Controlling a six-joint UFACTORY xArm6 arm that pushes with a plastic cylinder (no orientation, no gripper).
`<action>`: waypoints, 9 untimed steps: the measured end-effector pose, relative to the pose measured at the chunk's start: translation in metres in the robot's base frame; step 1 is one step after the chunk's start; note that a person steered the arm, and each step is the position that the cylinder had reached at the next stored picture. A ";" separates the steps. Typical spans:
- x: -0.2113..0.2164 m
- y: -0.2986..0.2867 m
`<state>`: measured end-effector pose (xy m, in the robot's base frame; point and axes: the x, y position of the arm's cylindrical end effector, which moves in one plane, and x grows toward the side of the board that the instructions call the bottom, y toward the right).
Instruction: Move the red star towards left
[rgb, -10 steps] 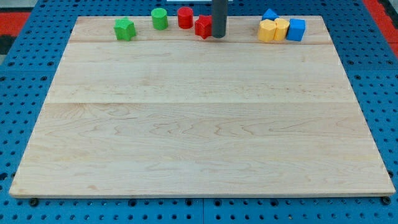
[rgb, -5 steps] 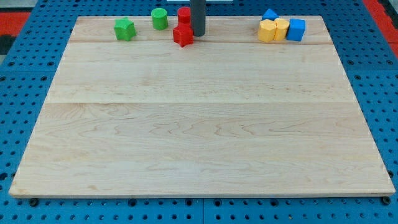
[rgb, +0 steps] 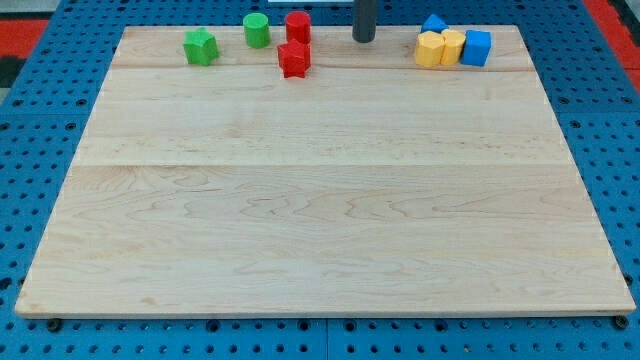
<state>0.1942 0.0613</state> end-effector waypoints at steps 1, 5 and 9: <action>-0.002 -0.001; 0.000 -0.058; 0.065 -0.069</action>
<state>0.2594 -0.0072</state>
